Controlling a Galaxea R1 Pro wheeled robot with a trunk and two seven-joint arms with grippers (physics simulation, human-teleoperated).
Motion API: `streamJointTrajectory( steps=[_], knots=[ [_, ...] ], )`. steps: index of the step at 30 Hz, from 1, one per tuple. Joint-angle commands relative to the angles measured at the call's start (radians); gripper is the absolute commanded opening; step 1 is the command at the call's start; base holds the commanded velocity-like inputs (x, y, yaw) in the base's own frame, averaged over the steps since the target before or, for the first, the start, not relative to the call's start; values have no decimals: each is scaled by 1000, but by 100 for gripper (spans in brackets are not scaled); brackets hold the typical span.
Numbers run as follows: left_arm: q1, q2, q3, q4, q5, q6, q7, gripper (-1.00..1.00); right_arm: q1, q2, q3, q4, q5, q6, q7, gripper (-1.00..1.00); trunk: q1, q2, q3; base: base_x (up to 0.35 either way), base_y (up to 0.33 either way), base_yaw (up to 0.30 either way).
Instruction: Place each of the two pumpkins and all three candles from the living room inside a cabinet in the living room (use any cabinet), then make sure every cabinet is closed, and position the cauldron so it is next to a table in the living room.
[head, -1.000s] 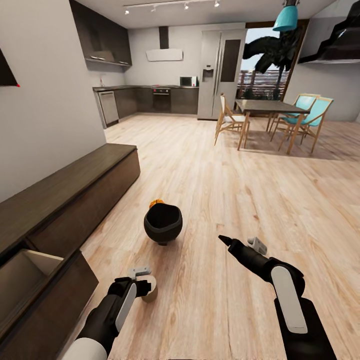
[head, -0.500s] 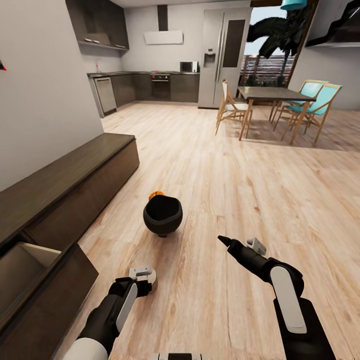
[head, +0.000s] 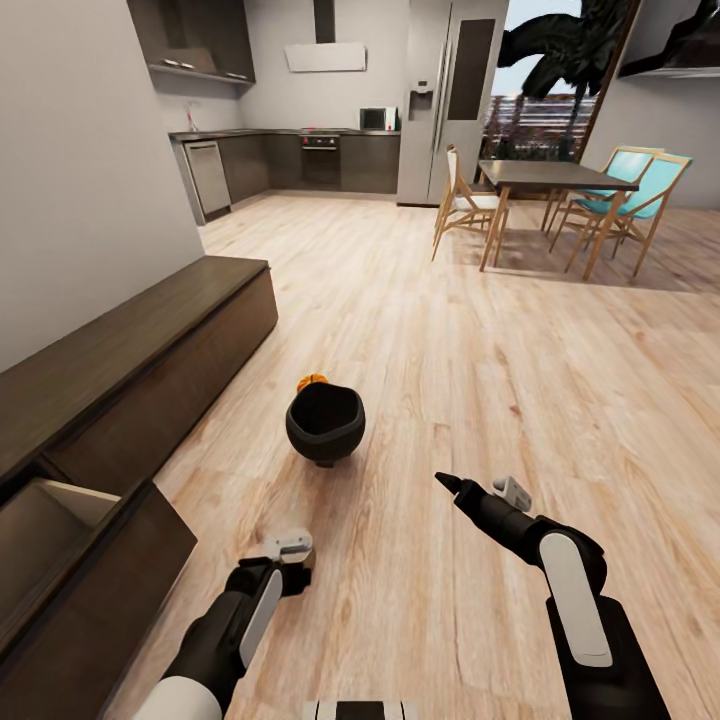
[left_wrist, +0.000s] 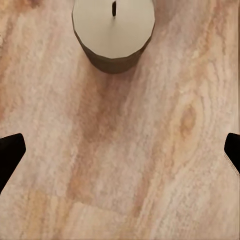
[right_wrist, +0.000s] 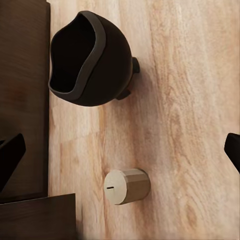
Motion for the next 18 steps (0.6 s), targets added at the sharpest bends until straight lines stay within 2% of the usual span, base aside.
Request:
streamJointTrajectory(
  steps=[1, 15, 18],
  knots=[
    [0, 0, -4, 3, 10, -5, 10, 100, -1, 1, -2, -1, -11, 4, -9, 100, 0, 0, -1, 41, 0, 0],
    [0, 0, -5, 9, 9, -14, 10, 100, -1, 2, -1, 0, -11, 4, -9, 100, 0, 0, -1, 119, 17, 0],
    [0, 0, -5, 9, 9, -14, 10, 100, -1, 2, 0, 0, -11, 4, -9, 100, 0, 0, -1, 226, 35, 0]
  ],
)
